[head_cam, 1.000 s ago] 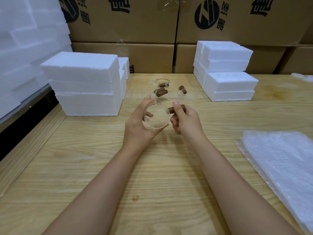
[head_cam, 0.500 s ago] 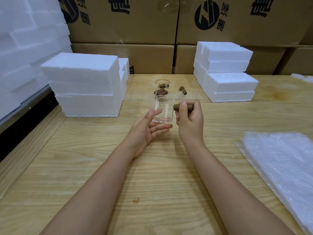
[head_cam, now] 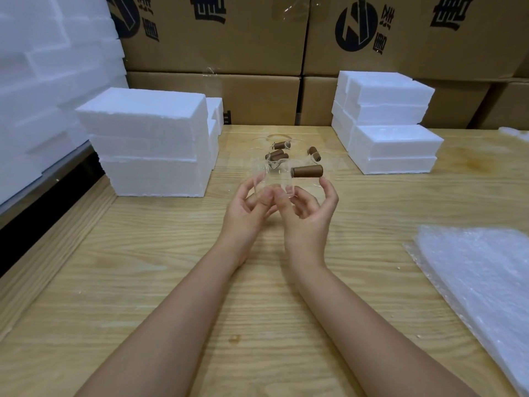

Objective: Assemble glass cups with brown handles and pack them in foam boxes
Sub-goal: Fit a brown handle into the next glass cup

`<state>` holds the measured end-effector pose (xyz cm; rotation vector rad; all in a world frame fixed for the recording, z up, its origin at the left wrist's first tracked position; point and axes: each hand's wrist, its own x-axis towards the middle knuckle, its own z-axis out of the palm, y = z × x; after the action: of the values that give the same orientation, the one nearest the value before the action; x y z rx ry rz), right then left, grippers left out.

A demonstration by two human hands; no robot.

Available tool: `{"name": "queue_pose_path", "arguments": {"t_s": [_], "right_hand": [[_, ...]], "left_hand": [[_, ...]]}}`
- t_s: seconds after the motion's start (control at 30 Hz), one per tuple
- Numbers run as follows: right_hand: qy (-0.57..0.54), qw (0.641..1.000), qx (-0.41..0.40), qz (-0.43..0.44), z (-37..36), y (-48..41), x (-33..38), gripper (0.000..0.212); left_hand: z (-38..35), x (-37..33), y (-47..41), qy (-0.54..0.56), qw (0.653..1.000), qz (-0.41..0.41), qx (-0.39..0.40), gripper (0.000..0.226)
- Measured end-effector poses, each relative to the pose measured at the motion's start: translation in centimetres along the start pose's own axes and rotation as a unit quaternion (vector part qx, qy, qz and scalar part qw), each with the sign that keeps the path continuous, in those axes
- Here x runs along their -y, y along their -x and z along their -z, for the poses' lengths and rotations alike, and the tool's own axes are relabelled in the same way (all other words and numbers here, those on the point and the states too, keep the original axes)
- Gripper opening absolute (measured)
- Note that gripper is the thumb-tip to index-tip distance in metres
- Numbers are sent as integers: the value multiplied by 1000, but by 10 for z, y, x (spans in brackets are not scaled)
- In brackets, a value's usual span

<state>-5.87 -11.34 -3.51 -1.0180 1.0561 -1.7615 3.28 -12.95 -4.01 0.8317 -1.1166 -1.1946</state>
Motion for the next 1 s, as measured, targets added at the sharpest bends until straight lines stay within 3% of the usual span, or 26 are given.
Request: {"name": "queue_pose_path", "arguments": {"t_s": [0.2,0.4,0.57,0.73,0.9,1.0], "right_hand": [[-96,995,23,-30,3,-6,1,39],[-214,966,75,-126,8,-16,2,32],[-222,957,88,-164,8,-16,4,34],[-211,962,82,-150,9,-15,3,19],[-173,979,62,-83,4,-11,6,55],[-164,982,61,-63,3,-11,6,59]], "left_hand": [[-3,-1,0,-20,999,-25,-20,88],[-1,-5,-2,22,998,-26,-43,45],[-2,-7,-2,23,998,-46,-48,41],[-3,-5,-2,22,996,-61,-64,40],[-13,0,0,16,994,-69,-80,36],[-16,3,1,18,993,-78,-90,35]]}}
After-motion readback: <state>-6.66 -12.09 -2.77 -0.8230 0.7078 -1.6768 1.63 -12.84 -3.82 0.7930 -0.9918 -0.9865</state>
